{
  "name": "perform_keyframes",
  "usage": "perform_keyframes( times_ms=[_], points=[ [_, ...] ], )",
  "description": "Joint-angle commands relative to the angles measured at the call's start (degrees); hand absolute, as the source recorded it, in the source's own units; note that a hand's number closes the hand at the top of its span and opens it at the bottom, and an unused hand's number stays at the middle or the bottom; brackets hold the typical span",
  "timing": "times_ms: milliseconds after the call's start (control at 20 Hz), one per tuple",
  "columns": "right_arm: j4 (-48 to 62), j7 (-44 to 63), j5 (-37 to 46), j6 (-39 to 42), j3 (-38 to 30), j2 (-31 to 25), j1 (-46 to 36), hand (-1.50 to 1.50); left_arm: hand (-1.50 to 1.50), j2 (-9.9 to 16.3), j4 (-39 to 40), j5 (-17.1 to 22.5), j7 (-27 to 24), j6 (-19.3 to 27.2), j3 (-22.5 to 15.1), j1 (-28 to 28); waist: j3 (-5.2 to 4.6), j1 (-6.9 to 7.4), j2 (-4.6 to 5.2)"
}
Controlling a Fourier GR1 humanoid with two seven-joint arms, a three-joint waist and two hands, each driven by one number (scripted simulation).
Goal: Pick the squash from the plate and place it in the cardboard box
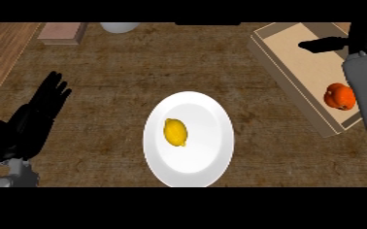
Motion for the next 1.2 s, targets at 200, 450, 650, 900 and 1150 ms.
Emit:
perform_keyframes(
  times_ms=[200,450,650,900,1150],
  points=[
    [-6.2,-7.5,-13.6,1.1,-11.3,-3.0,5.1,-1.5,0.0,0.8,-1.7,2.2,1.2,-1.3,1.9,1.5,-0.08,-0.65,-0.35],
    [-10.9,-5.2,-18.2,4.7,-14.0,-6.1,10.1,-1.5,0.0,-0.6,-0.2,1.2,-0.9,-1.9,1.6,2.9,-0.14,-0.9,-0.42],
    [-11.4,-8.8,-23.3,10.7,-17.1,-10.3,13.9,-1.5,0.0,-0.9,-1.0,-0.2,1.1,-0.2,1.2,0.4,-0.1,-0.68,-0.26],
    [-14.3,-12.6,-26.1,16.0,-17.1,-12.3,20.8,-1.5,0.0,0.1,-0.6,1.0,2.1,-1.7,2.6,-0.9,-0.11,-0.65,-0.27],
    [-11.1,-13.7,-27.4,17.9,-17.1,-16.3,21.2,-1.5,0.0,-0.7,1.0,0.3,-1.4,-4.1,2.7,1.8,-0.11,-0.24,-0.17]
  ],
)
